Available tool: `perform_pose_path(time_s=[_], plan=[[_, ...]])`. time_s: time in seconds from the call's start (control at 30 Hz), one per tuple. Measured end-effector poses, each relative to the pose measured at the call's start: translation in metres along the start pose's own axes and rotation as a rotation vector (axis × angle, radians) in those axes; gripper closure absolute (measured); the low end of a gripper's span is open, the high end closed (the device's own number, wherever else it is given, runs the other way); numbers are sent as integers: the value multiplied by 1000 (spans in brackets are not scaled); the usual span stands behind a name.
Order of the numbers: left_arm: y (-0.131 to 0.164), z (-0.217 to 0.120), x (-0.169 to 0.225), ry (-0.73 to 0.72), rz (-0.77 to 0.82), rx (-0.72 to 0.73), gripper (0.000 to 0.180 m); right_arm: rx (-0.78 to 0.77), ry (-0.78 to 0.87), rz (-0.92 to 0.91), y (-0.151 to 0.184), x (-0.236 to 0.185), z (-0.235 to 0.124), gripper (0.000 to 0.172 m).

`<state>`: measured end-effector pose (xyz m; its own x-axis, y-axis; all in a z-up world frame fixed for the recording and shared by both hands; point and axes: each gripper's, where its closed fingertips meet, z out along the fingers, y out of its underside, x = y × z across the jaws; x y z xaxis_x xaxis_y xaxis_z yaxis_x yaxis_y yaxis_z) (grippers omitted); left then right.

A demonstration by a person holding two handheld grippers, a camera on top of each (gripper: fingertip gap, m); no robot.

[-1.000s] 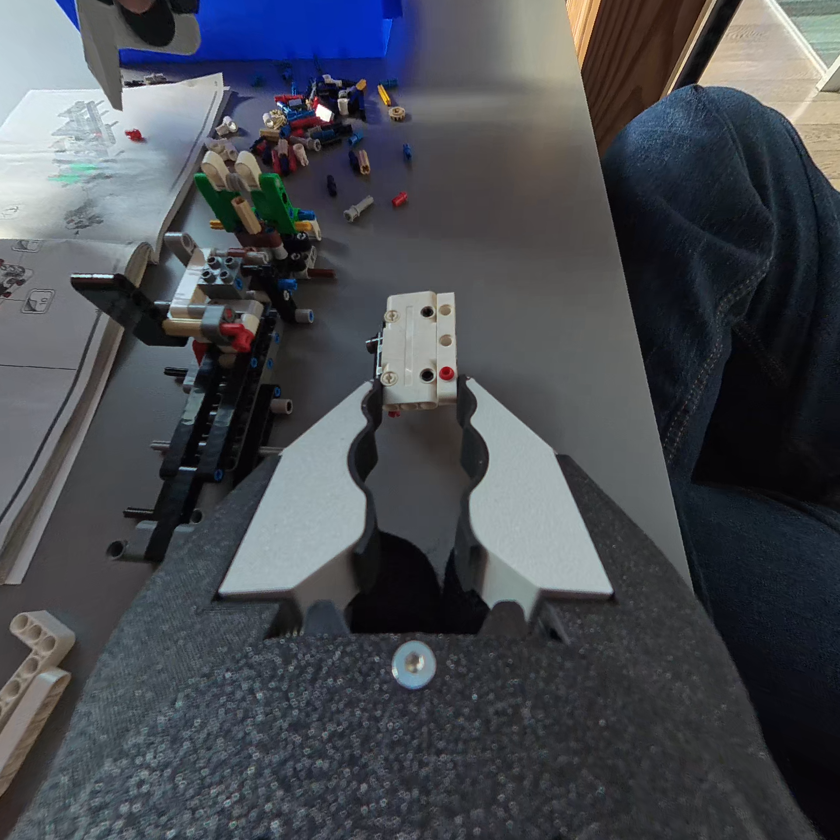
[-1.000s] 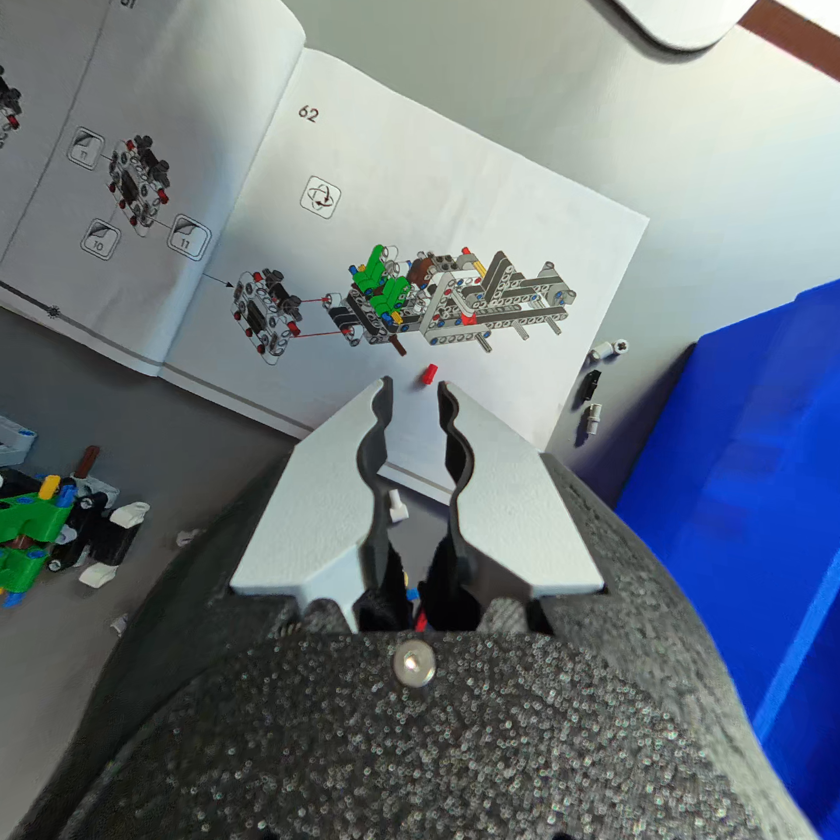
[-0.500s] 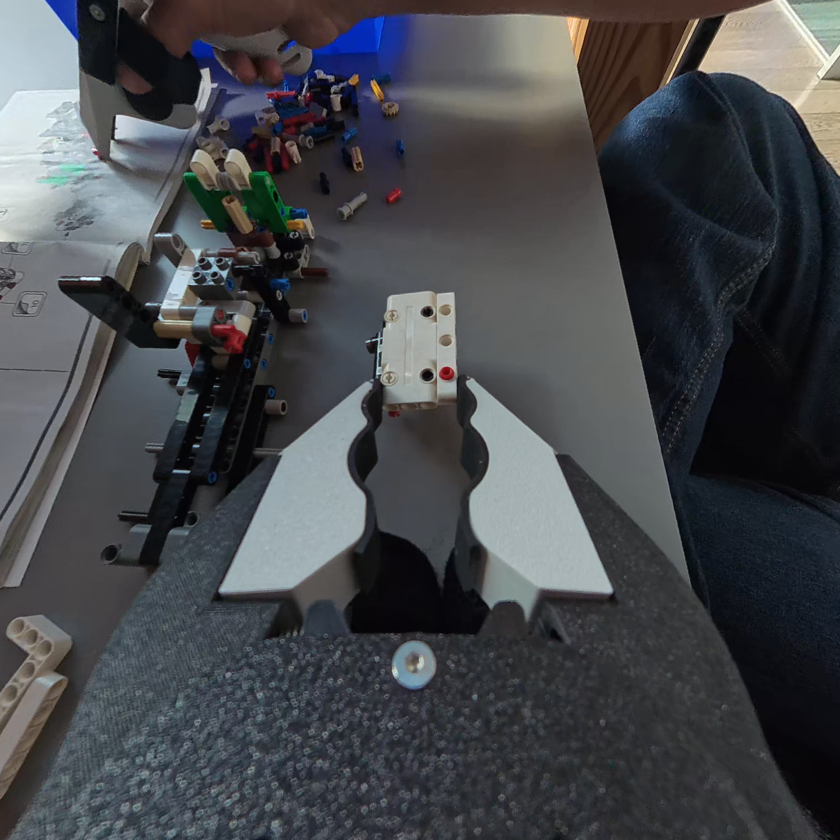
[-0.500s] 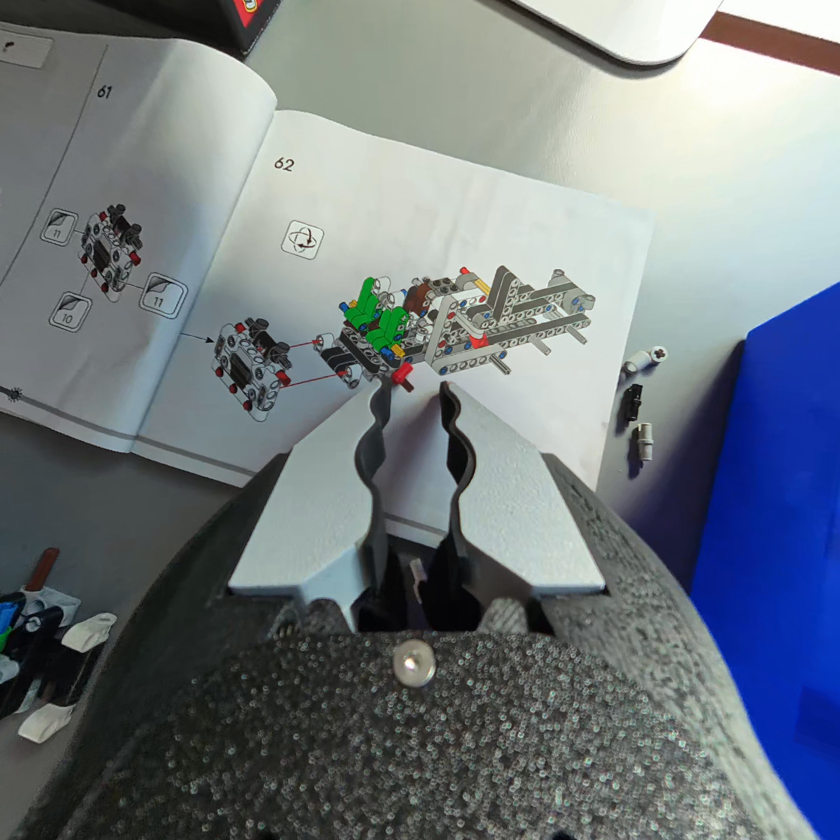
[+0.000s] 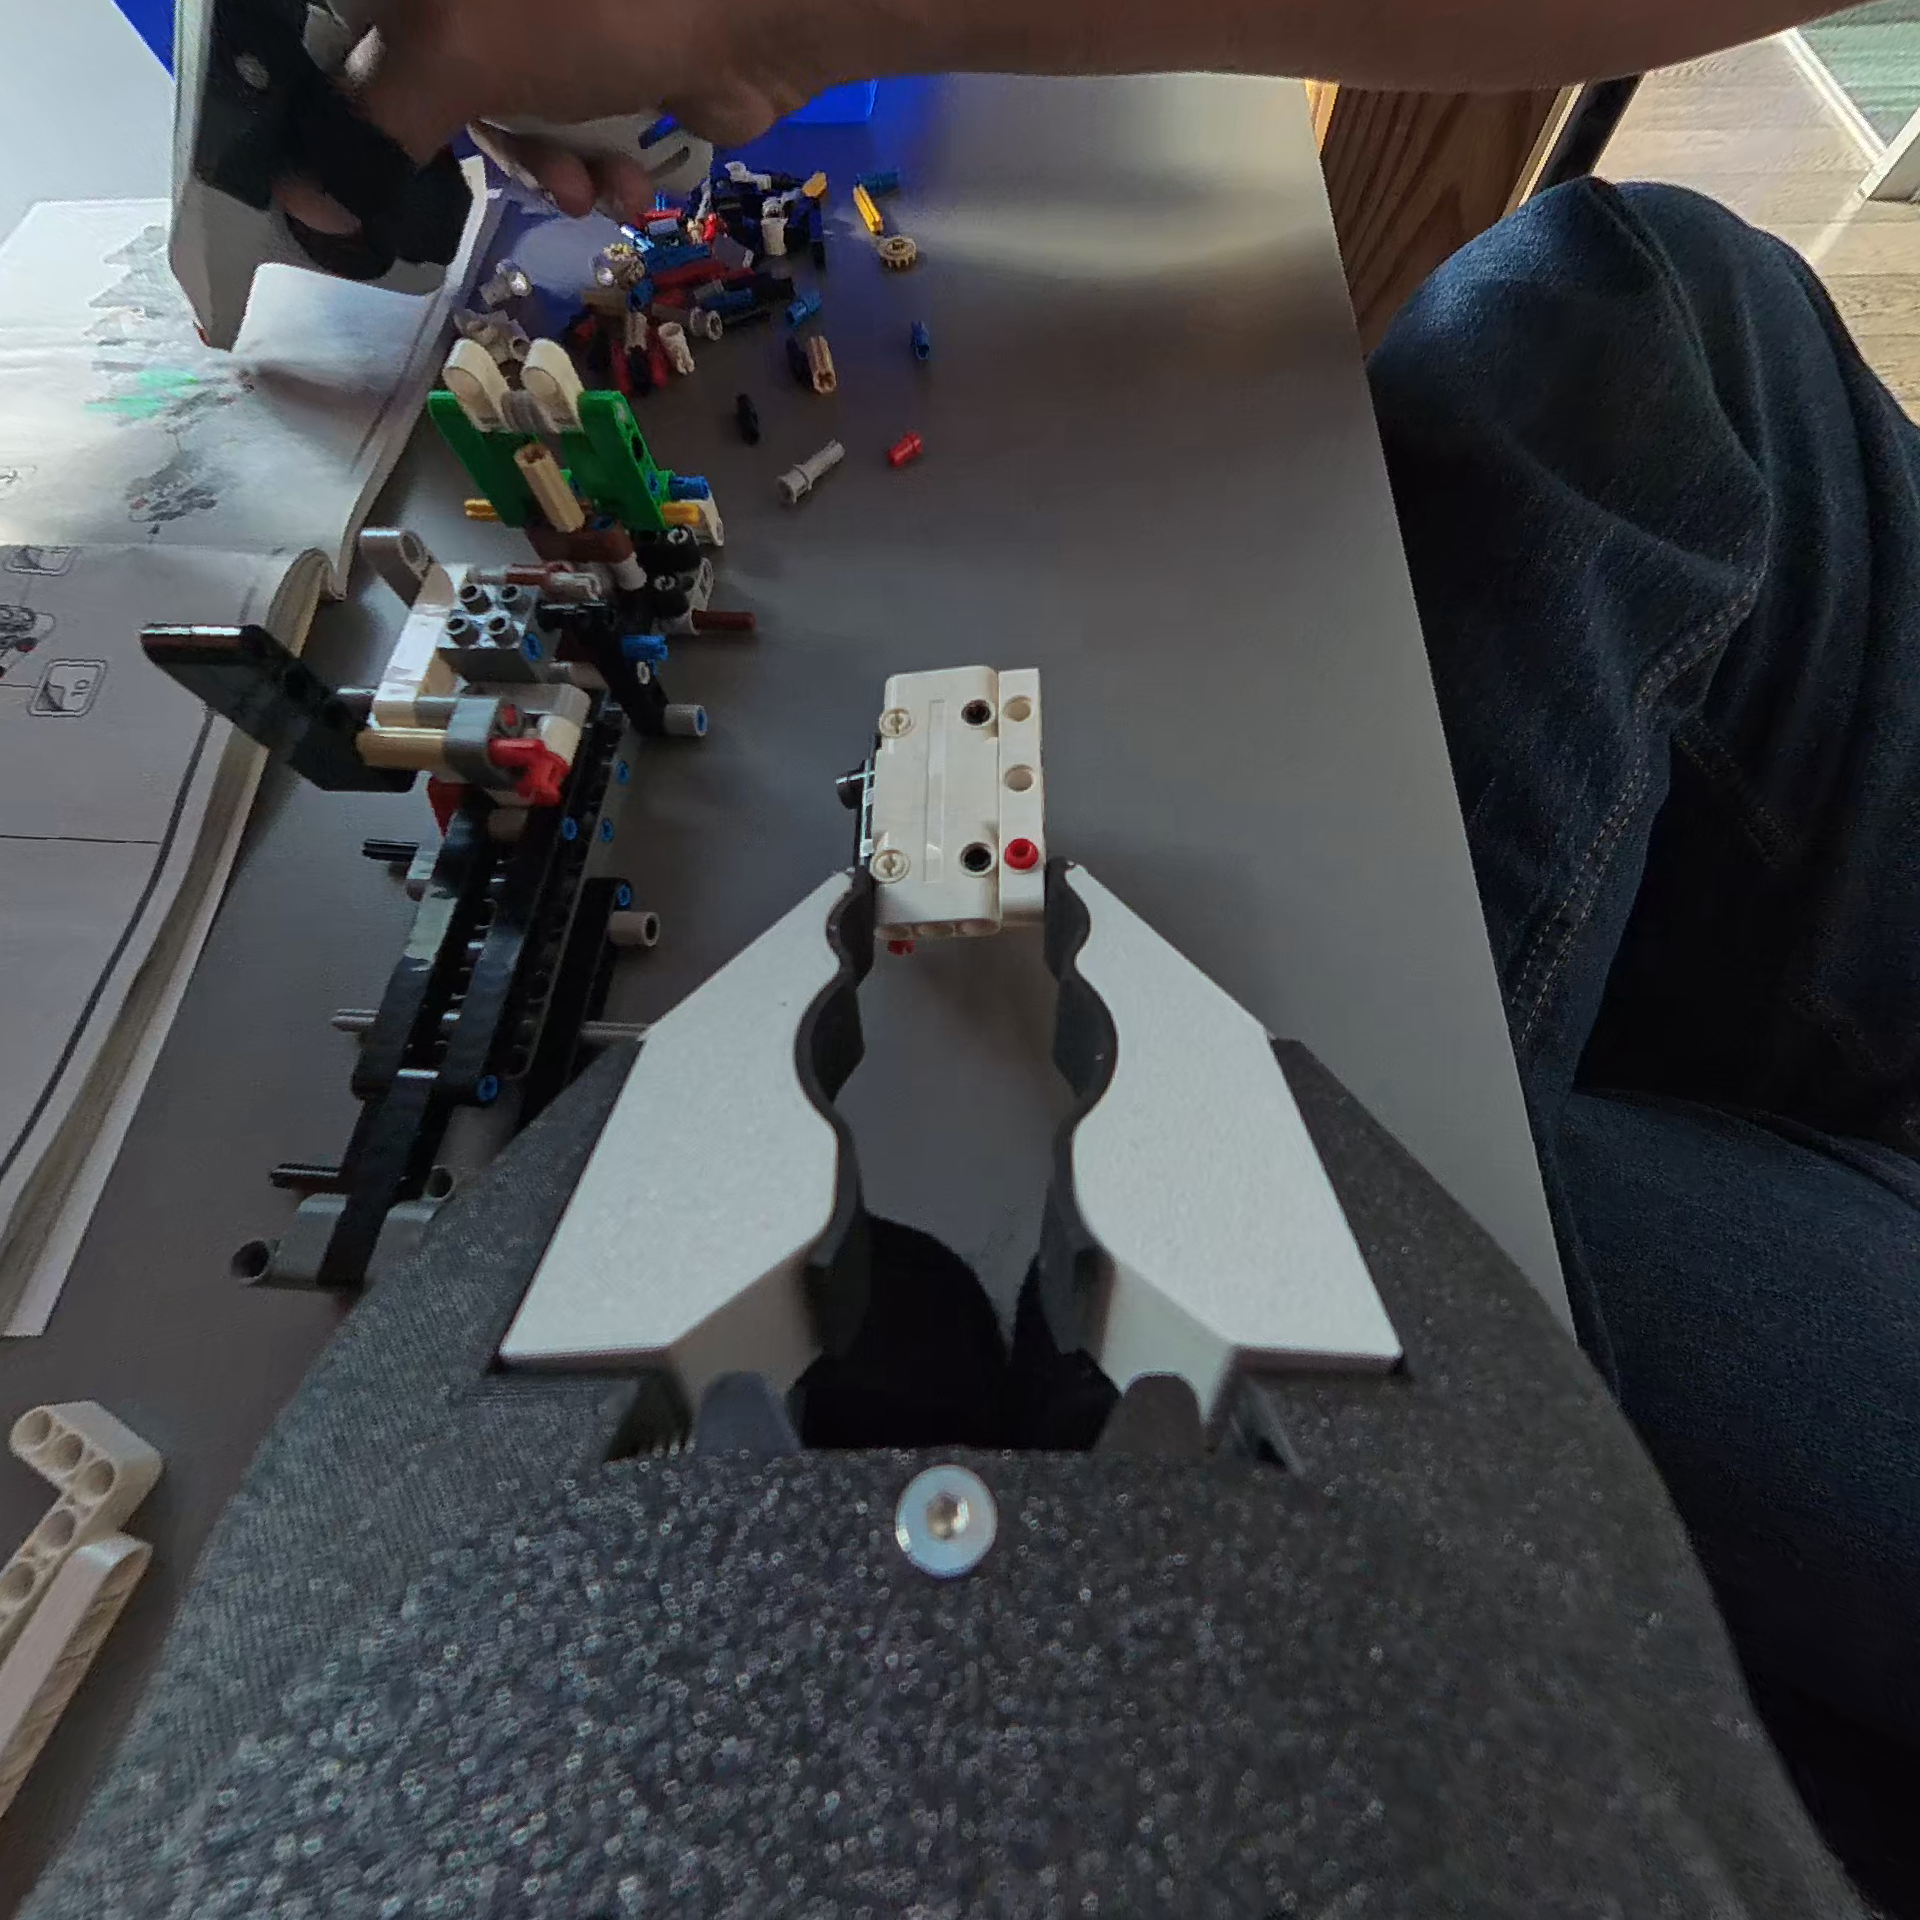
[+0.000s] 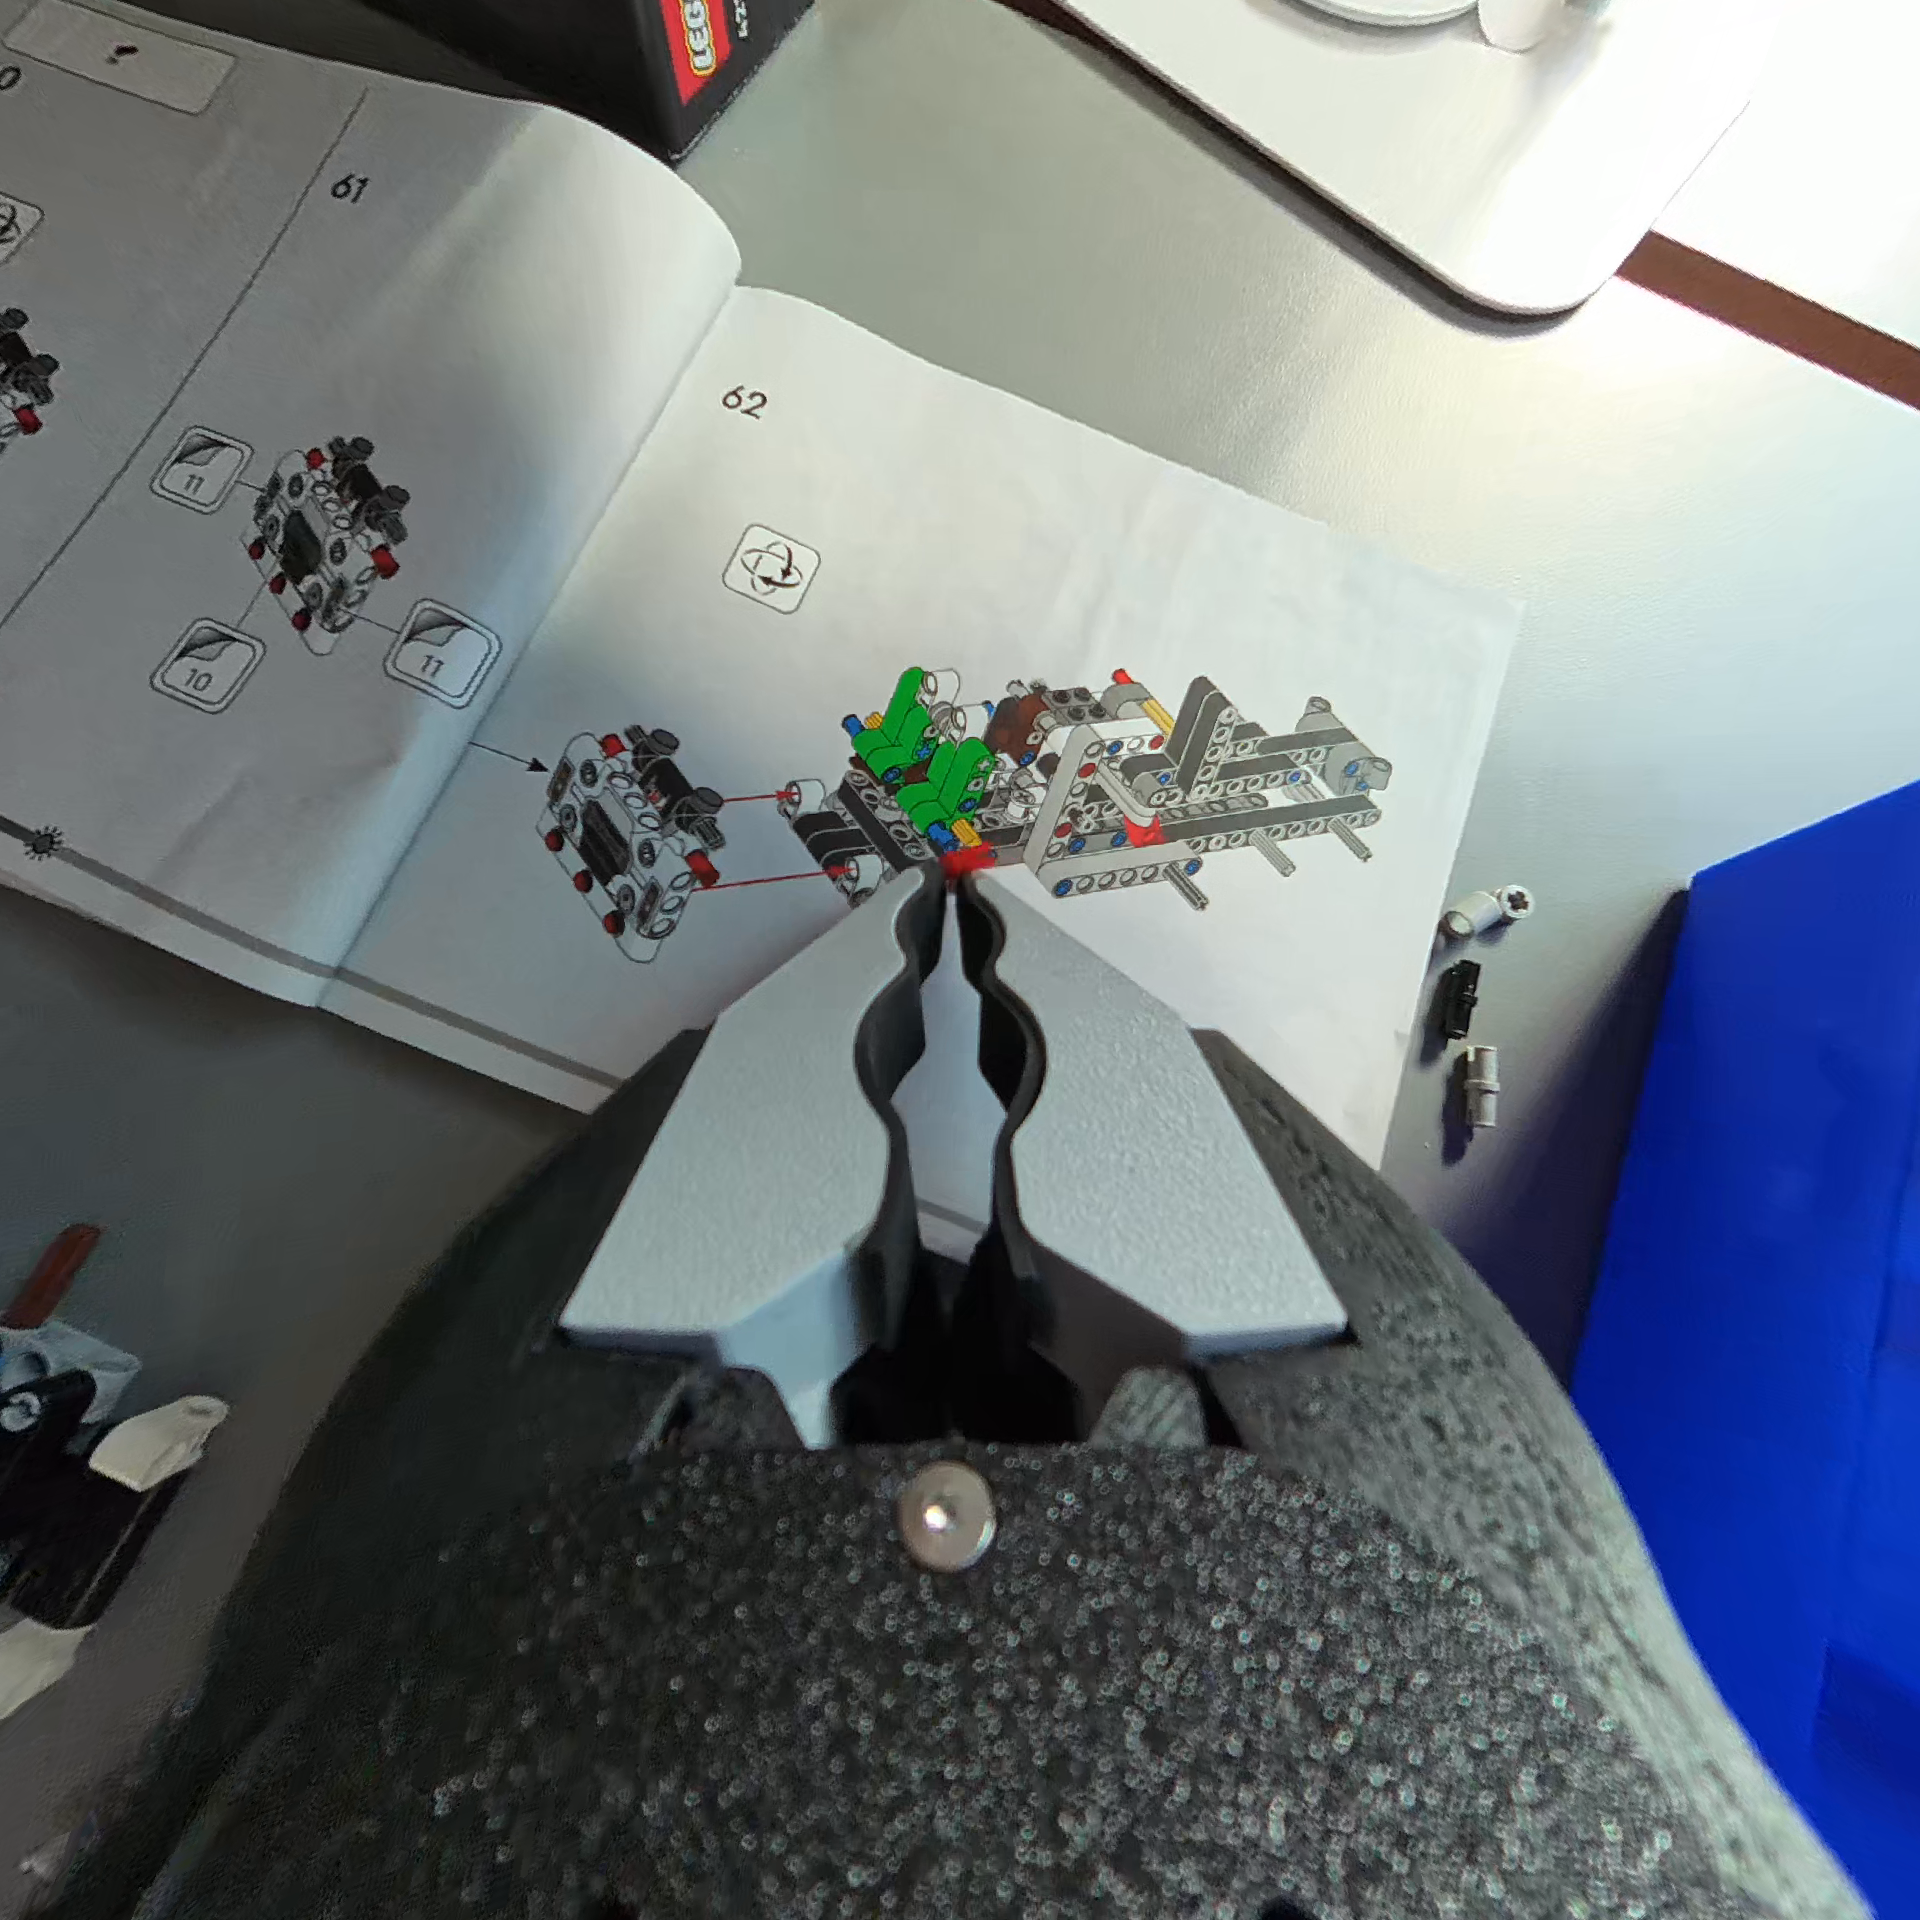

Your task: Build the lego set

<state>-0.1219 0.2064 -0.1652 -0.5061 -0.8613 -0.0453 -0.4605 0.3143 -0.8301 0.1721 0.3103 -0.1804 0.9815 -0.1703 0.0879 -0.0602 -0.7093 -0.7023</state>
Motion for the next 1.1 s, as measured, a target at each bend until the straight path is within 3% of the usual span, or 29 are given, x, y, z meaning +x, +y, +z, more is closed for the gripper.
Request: perform_pose_path(time_s=[0.03, 0.23, 0.43, 0.57, 0.67, 0.77, 0.87, 1.0, 1.1], plan=[[0, 0, 0, 0, -1, 0, 150, 10, -12, -26, 0, -3, -3, 171], [0, 0, 0, 0, -3, 0, 150, -3, -81, -82, 14, -17, -24, 171], [0, 0, 0, 1, -4, 0, 150, 28, -352, -170, 28, -65, -55, 171], [0, -1, -1, -1, -8, 3, 150, 70, -533, -242, 39, -103, -100, 171], [0, -1, -3, -11, 1, 5, 150, 110, -715, -298, 57, -148, -155, 171], [-2, 0, -3, -44, 98, 12, 150, 94, -907, -210, 77, -209, -189, 171], [-2, 0, -6, -142, 272, -1, 150, 34, -1071, 64, 86, -256, -197, 172], [-5, 2, 4, -223, 504, 0, 150, 55, -1135, 336, 86, -277, -190, 172], [-8, 3, 9, -235, 537, 9, 150, 23, -1139, 470, 87, -278, -182, 172]])
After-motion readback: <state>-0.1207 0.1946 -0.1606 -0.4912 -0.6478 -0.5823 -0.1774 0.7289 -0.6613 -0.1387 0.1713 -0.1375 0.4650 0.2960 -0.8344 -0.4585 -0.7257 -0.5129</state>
